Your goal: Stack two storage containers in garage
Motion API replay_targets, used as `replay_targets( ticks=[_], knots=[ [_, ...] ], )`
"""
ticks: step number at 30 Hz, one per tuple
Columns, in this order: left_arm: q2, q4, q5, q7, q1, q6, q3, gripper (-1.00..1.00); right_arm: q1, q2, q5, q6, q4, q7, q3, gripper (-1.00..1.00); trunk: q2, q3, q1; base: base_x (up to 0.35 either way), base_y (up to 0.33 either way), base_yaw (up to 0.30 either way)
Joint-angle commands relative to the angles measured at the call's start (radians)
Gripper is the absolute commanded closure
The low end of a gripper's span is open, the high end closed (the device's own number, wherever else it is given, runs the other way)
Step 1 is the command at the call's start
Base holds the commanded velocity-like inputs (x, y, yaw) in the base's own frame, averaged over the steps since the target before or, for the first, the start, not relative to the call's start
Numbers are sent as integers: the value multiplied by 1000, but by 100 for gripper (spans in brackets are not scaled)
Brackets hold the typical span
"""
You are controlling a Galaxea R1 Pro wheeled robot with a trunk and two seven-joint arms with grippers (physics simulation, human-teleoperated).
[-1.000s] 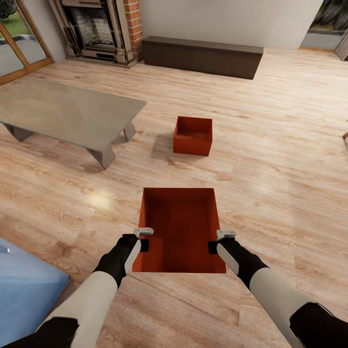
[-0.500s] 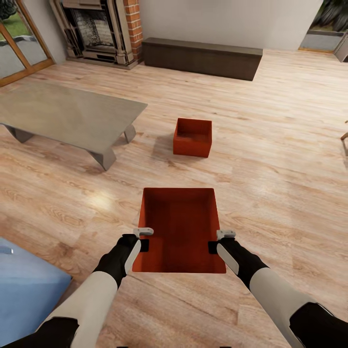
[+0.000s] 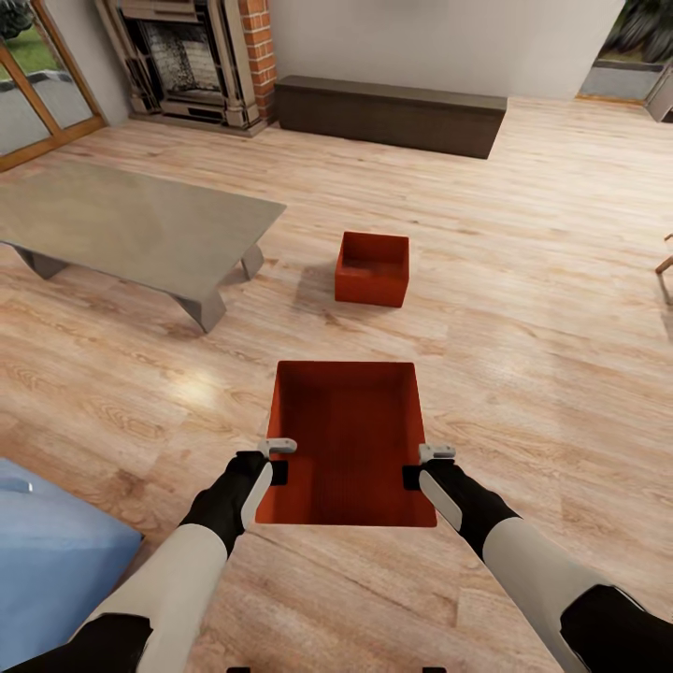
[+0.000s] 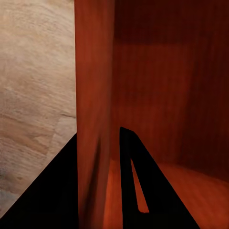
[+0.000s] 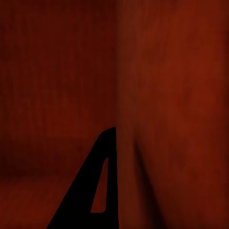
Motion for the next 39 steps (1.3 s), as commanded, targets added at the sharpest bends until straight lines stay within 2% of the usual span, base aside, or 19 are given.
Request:
replay_targets(
  ticks=[1,39],
  knots=[
    [19,32,-21,8,0,59,-11,100,-2,-9,2,2,-4,-12,12,100,7,3,-4,0,0,0],
    [19,32,-21,10,0,58,-10,100,-2,-14,7,-3,-7,-16,12,100,273,122,-150,0,0,0]
  ],
)
